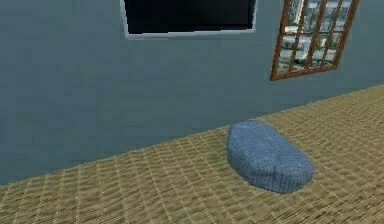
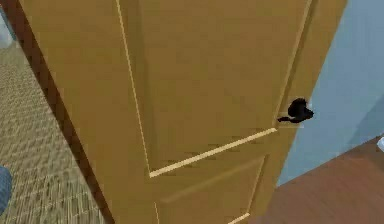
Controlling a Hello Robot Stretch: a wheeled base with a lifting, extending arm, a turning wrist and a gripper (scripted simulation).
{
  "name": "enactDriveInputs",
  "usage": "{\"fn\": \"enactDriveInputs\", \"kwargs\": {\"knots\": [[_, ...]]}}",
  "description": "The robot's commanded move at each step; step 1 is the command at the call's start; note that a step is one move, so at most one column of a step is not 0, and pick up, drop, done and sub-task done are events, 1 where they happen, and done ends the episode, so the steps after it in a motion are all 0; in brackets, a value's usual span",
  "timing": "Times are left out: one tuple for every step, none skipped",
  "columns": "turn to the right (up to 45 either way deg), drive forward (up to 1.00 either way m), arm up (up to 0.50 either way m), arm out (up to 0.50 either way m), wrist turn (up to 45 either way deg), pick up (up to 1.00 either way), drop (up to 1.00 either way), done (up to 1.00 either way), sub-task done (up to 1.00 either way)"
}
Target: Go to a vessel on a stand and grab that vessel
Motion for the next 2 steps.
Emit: {"fn": "enactDriveInputs", "kwargs": {"knots": [[18.0, 0.0, 0.0, 0.0, 0.0, 0.0, 0.0, 0.0, 0.0], [0.0, 0.6, 0.0, 0.0, 0.0, 0.0, 0.0, 0.0, 0.0]]}}
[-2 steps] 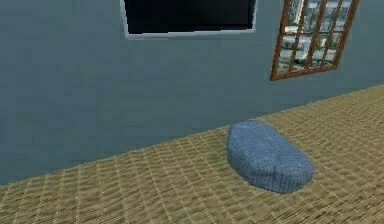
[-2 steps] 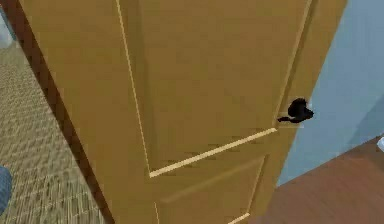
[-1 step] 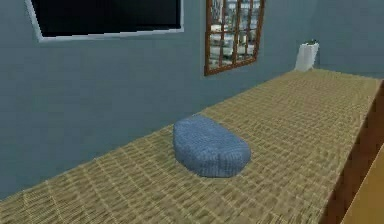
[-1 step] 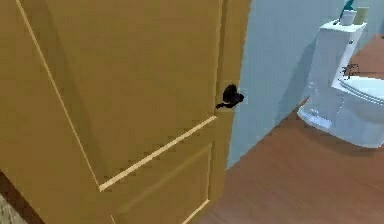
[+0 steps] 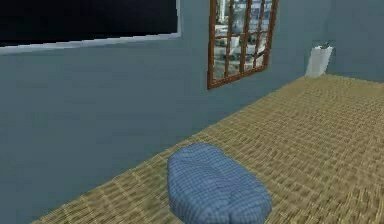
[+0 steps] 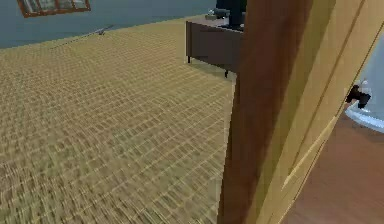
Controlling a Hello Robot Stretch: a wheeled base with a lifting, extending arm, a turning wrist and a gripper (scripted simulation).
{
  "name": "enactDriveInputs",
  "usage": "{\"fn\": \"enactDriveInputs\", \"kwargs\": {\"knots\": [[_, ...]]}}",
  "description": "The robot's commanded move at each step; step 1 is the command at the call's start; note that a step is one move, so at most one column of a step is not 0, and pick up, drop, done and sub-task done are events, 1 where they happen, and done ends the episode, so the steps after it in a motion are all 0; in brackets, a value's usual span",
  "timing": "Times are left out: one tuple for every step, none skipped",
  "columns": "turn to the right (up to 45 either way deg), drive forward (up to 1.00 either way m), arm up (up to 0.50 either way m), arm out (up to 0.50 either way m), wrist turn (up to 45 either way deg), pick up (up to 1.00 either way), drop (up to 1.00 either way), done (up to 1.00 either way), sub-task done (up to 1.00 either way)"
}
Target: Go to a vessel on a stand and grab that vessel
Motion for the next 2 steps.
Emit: {"fn": "enactDriveInputs", "kwargs": {"knots": [[15.0, 0.0, 0.0, 0.0, 0.0, 0.0, 0.0, 0.0, 0.0], [0.0, 0.4, 0.0, 0.0, 0.0, 0.0, 0.0, 0.0, 0.0]]}}
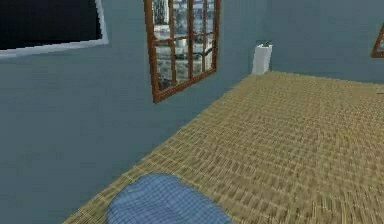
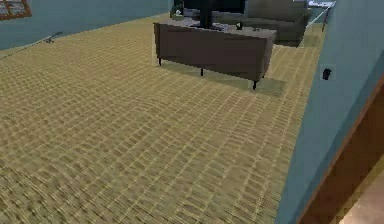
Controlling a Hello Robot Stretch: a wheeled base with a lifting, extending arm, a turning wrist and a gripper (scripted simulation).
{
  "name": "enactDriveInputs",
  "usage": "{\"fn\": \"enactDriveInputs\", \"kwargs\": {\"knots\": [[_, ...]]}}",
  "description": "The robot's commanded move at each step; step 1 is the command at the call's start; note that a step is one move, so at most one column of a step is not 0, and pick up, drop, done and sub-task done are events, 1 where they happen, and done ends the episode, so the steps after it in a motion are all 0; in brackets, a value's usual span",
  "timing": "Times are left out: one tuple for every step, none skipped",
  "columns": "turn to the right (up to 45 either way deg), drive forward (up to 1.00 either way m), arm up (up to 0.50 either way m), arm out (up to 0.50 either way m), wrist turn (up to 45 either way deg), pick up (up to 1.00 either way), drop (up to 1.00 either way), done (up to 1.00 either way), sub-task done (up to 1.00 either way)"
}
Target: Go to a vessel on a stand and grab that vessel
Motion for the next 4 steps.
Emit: {"fn": "enactDriveInputs", "kwargs": {"knots": [[45.0, 0.0, 0.0, 0.0, 0.0, 0.0, 0.0, 0.0, 0.0], [45.0, 0.0, 0.0, 0.0, 0.0, 0.0, 0.0, 0.0, 0.0], [18.0, 0.0, 0.0, 0.0, 0.0, 0.0, 0.0, 0.0, 0.0], [0.0, 1.0, 0.0, 0.0, 0.0, 0.0, 0.0, 0.0, 0.0]]}}
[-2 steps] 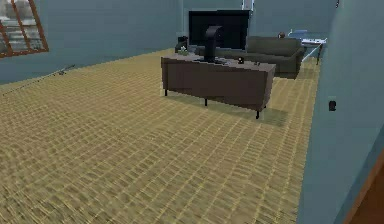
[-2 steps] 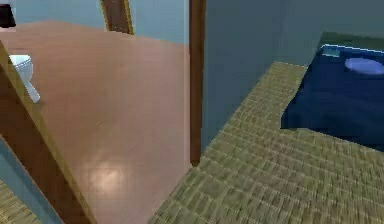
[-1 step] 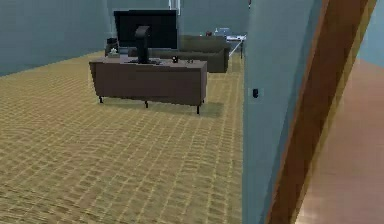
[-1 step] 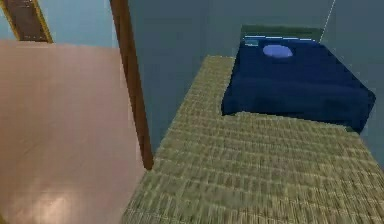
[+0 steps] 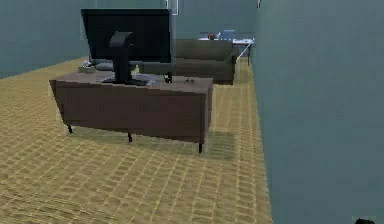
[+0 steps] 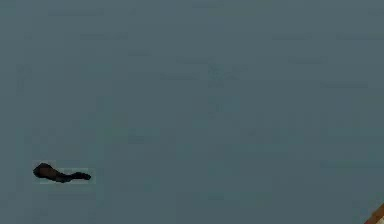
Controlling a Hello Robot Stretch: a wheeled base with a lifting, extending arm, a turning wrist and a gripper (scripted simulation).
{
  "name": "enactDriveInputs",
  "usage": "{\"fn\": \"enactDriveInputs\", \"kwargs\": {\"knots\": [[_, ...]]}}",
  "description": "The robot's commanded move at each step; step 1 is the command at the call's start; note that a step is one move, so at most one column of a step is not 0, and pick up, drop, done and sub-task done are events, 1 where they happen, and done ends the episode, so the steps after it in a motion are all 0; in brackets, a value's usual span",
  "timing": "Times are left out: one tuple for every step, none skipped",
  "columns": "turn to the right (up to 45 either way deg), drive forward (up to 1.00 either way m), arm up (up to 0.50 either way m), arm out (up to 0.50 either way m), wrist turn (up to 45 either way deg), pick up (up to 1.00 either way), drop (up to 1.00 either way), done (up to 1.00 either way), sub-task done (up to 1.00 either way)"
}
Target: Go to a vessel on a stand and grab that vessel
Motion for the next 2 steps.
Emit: {"fn": "enactDriveInputs", "kwargs": {"knots": [[0.0, 1.0, 0.0, 0.0, 0.0, 0.0, 0.0, 0.0, 0.0], [9.0, 0.0, 0.0, 0.0, 0.0, 0.0, 0.0, 0.0, 0.0]]}}
